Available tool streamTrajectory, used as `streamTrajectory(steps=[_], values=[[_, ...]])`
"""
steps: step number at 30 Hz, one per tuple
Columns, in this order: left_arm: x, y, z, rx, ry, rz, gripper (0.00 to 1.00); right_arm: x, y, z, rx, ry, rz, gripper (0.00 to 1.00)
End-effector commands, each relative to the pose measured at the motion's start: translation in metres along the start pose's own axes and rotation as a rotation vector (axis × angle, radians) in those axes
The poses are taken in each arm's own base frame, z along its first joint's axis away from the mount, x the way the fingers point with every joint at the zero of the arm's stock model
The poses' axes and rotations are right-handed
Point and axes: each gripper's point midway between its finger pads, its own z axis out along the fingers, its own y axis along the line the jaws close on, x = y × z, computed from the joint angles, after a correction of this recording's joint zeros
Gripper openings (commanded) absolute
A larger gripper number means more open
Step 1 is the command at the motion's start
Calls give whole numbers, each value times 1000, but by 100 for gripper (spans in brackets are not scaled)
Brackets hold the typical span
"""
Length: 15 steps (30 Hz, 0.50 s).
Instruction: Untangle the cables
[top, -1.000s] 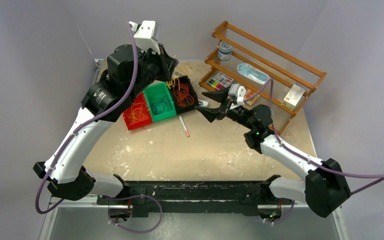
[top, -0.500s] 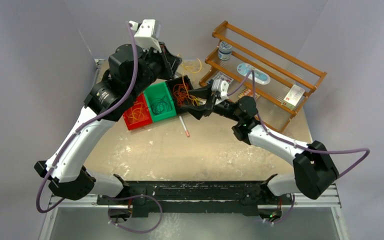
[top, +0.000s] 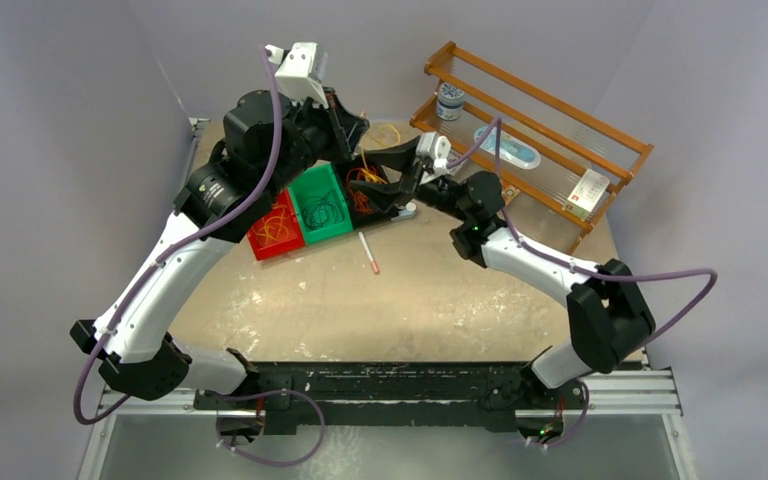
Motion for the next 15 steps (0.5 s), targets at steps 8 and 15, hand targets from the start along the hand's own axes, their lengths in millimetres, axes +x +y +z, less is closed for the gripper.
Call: streamTrajectory(steps=[8,15], values=[[-26,-8,-4,26,-84,-27,0,4,-5,18,-14,-23,27,25],[-46,-7,-5,-10,-115,2,0,92,6,-28,68,144,164,18]])
